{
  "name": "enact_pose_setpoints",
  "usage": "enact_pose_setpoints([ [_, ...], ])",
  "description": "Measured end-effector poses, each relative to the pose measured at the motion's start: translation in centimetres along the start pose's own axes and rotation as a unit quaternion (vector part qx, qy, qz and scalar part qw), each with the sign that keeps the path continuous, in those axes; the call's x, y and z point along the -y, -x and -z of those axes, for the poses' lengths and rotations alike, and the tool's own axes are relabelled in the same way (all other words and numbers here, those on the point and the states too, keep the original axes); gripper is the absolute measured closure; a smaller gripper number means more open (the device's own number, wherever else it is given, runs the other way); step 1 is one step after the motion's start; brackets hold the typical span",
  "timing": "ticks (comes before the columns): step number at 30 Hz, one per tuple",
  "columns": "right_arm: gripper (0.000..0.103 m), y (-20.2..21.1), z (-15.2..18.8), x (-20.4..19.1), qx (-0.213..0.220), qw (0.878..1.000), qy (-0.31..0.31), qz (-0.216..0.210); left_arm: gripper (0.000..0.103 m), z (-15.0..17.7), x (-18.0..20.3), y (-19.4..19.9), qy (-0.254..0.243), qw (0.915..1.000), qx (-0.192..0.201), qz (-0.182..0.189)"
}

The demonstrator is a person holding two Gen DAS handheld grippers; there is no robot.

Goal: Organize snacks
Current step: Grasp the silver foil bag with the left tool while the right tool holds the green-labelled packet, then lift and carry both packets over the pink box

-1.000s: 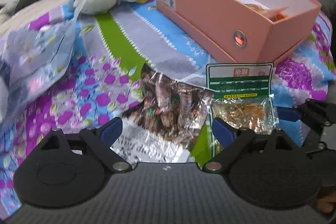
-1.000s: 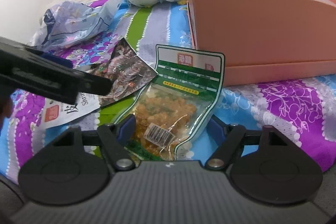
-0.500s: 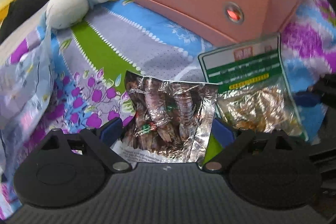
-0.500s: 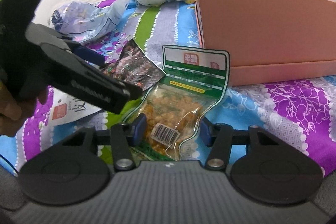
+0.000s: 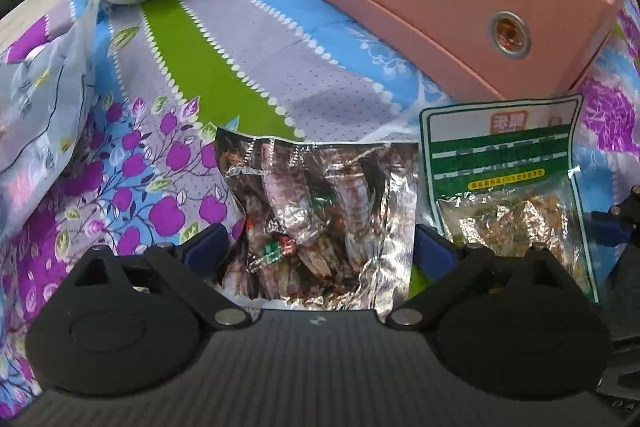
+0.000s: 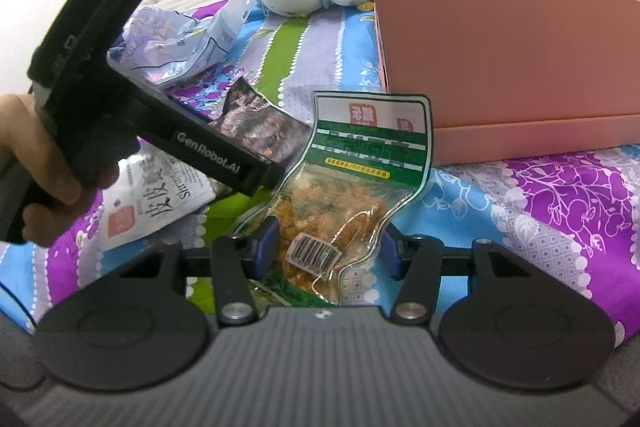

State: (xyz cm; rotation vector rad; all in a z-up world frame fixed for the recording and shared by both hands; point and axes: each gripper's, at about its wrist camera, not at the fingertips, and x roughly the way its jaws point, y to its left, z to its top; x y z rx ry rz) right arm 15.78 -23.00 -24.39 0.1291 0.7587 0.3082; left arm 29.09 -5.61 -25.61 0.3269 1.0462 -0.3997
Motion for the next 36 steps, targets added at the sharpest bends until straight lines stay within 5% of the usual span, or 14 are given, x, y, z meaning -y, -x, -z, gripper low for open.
enact_pose_setpoints([
  [7,0.048,0.0,0.0,0.0,0.002,1.0,0.0,-0.002,0.012,0.8,0.3,0.6,0.035,0.9992,0.019,-0.007],
  [17,0.051,0.0,0.0,-0.3,0.001,1.0,0.009,0.006,0.038,2.2,-0.5,2.5,0.129,0.9903,0.048,-0.021],
  [26,0.066,0.6,-0.7,-0.1,-0.009,1.0,-0.003,0.005,0.039,4.3,-1.4,5.5,0.223,0.9726,0.064,-0.012],
  [36,0.07,2.5,-2.1,-1.9,0.006,0.999,0.035,0.01,0.039,6.2,-2.7,9.3,0.273,0.9581,0.084,-0.027],
])
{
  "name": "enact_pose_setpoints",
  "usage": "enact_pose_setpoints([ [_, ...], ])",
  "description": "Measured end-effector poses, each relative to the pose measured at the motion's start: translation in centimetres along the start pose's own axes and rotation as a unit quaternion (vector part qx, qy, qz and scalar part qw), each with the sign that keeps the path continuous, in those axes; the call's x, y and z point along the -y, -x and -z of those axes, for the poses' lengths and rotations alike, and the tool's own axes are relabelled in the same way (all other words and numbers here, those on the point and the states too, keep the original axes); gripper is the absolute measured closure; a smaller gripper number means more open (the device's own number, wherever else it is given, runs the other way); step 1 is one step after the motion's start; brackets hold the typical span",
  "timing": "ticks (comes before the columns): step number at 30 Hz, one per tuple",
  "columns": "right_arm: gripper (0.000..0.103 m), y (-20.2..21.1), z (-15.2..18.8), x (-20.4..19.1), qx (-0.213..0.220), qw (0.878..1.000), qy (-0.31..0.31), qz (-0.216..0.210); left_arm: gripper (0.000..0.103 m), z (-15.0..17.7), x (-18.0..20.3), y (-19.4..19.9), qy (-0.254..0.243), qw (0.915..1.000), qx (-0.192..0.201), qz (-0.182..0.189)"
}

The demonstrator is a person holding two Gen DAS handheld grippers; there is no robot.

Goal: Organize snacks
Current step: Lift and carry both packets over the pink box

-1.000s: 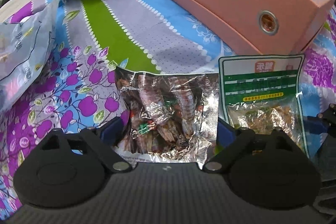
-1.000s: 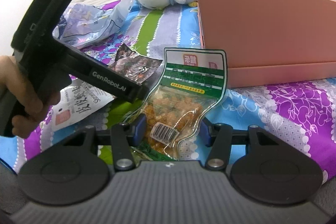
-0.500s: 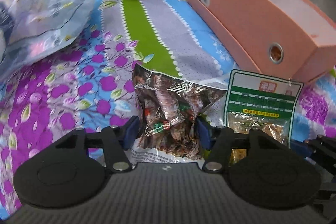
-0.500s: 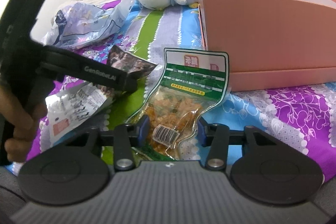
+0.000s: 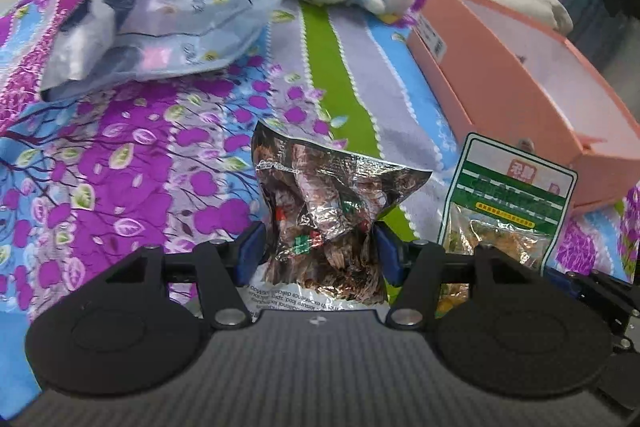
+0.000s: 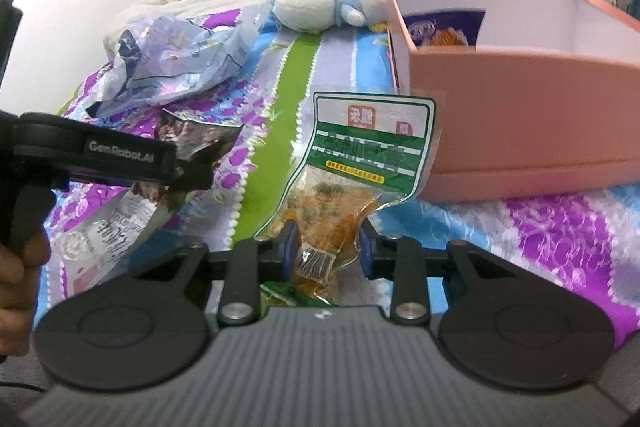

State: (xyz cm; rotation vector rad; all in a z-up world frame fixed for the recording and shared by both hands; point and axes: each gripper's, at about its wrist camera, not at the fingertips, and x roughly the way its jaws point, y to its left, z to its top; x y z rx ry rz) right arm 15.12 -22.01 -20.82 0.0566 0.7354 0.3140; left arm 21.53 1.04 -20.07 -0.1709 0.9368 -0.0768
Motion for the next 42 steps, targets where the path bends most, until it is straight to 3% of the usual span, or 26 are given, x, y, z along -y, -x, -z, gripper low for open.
enact_pose_setpoints([
  [12,0.07,3.0,-4.3,-1.3,0.032,0.999,0.022,-0.007,0.039,-4.2,-0.3,3.8,0.018,0.9989,0.04,0.019],
  [21,0.071,5.6,-8.2,-0.9,0.073,0.997,0.038,-0.013,0.039,-8.9,1.0,7.4,0.002,0.9951,0.088,0.045],
  [29,0.071,7.3,-12.3,1.9,0.128,0.991,0.034,0.027,0.039,-13.3,5.6,9.6,-0.031,0.9868,0.136,0.083],
  [36,0.071,7.3,-15.6,4.9,0.164,0.982,0.038,0.089,0.039,-16.8,10.6,9.8,-0.052,0.9795,0.157,0.115],
  [42,0.071,6.8,-17.4,7.5,0.172,0.977,0.038,0.117,0.039,-19.2,14.0,8.7,-0.052,0.9776,0.156,0.131],
])
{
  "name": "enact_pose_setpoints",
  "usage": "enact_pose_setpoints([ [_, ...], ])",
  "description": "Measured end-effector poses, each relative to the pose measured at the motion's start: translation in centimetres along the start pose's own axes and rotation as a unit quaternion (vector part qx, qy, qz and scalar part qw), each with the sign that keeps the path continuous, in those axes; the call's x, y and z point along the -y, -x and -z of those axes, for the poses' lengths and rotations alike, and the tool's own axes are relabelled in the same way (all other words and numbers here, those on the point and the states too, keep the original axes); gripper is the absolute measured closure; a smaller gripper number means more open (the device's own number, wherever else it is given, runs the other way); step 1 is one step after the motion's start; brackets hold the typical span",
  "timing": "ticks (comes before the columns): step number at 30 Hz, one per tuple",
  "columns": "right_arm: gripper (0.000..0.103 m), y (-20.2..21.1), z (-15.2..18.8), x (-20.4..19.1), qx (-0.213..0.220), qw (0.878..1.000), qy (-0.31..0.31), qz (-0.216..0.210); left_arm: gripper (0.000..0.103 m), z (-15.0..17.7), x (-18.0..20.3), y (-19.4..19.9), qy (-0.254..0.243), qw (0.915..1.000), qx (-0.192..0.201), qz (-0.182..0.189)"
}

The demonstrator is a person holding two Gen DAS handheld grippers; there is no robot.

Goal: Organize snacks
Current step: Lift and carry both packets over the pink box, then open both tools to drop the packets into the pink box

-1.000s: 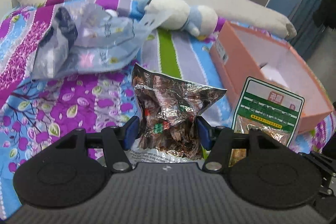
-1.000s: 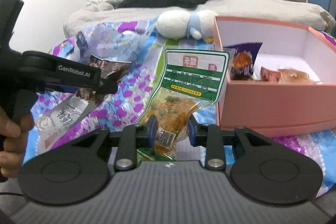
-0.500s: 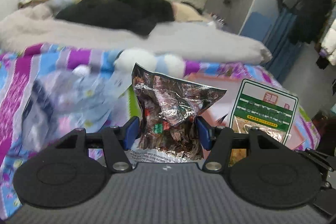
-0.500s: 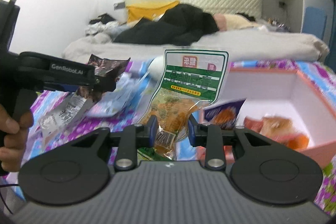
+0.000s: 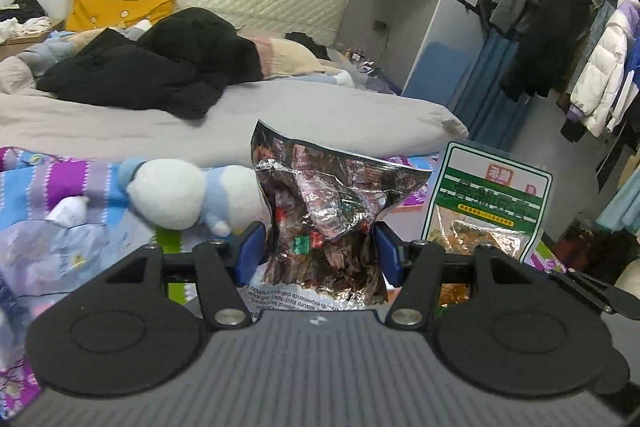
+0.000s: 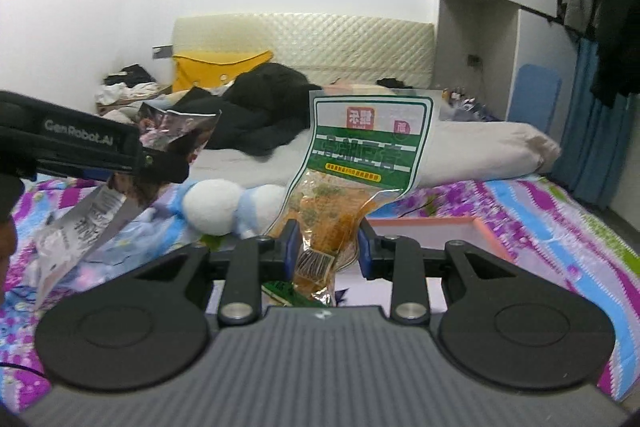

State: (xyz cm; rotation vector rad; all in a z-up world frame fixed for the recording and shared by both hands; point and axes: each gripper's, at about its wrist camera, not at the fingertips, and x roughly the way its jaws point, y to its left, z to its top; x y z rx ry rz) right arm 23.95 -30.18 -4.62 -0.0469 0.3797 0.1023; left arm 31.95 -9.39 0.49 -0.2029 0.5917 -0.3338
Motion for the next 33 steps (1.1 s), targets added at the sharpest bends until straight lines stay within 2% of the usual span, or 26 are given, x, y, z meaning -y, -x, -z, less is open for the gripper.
enact_pose_setpoints([
  [8,0.071,-2.2,1.1,4.3,-0.025,0.999,-0.025,0.018,0.039,0.5,3.9,-7.2,-0.003,0.9984,-0.047,0.031],
  [9,0.073,-2.6,1.4,4.9,-0.03,0.999,-0.03,0.023,0.039,0.7,4.2,-8.3,-0.005,0.9979,-0.055,0.033],
  [10,0.079,-3.0,1.7,5.5,-0.036,0.998,-0.035,0.025,0.038,0.9,4.6,-9.3,-0.007,0.9974,-0.062,0.035],
  [11,0.079,-3.5,2.0,6.0,-0.04,0.998,-0.041,0.028,0.038,1.1,4.8,-10.4,-0.008,0.9969,-0.07,0.035],
  [21,0.079,-8.5,6.7,8.9,-0.11,0.991,-0.073,0.03,0.038,4.7,4.8,-19.7,-0.014,0.9886,-0.147,0.027],
  [30,0.079,-11.0,8.8,9.3,-0.14,0.987,-0.082,0.02,0.037,6.2,4.6,-22.2,-0.042,0.9856,-0.162,0.026],
  [33,0.079,-11.0,9.0,9.4,-0.142,0.986,-0.084,0.021,0.021,6.2,4.9,-21.9,-0.049,0.9849,-0.162,0.036],
])
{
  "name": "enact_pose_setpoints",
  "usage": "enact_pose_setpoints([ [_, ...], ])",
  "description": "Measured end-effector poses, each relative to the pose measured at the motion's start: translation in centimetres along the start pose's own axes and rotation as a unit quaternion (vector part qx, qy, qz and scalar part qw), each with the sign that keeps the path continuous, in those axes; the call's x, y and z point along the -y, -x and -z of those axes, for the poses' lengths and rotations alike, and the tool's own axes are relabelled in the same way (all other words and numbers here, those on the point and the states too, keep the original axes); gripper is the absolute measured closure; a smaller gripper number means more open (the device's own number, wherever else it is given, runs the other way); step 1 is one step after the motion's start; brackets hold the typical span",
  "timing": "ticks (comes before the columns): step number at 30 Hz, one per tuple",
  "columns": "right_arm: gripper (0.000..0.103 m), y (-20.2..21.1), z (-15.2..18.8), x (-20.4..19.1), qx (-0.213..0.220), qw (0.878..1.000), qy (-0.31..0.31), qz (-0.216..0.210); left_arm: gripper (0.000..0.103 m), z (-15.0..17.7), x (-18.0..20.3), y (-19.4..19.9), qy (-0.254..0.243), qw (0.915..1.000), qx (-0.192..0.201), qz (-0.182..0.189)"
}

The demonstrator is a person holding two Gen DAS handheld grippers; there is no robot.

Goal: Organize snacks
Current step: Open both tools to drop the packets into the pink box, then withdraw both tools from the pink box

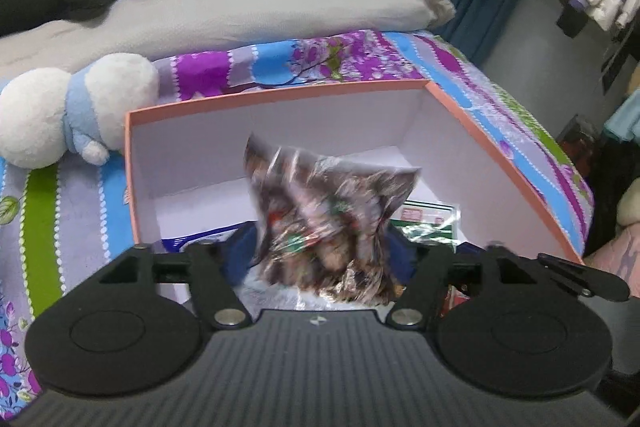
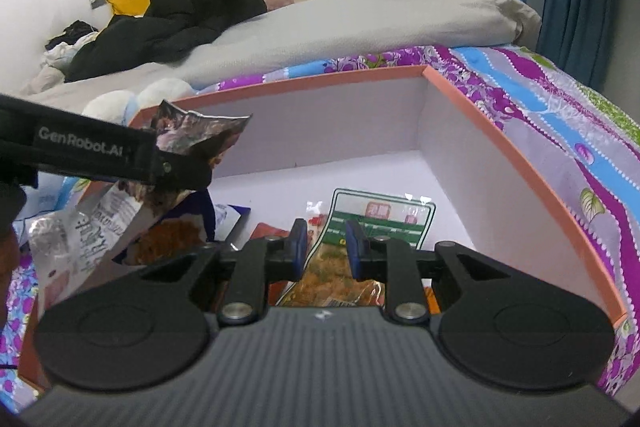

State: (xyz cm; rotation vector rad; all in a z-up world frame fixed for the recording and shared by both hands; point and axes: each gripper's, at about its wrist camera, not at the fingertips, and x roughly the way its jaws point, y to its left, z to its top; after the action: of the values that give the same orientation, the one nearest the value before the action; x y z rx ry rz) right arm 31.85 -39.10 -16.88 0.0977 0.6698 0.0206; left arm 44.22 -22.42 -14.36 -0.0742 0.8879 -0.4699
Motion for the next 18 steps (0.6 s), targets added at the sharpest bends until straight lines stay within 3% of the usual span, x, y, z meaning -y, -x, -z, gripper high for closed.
enact_pose_setpoints([
  [1,0.079,0.2,0.0,0.0,0.001,1.0,-0.002,0.003,0.015,0.0,0.0,0.3,0.003,1.0,-0.001,0.001],
  [5,0.079,1.1,-0.4,0.2,0.01,1.0,-0.004,0.009,0.011,-0.3,0.5,2.2,0.005,0.9999,0.013,0.003],
  [18,0.079,10.0,-3.9,-2.0,0.096,0.995,0.013,0.007,0.009,-0.5,2.0,14.6,0.0,0.9957,0.093,0.003],
])
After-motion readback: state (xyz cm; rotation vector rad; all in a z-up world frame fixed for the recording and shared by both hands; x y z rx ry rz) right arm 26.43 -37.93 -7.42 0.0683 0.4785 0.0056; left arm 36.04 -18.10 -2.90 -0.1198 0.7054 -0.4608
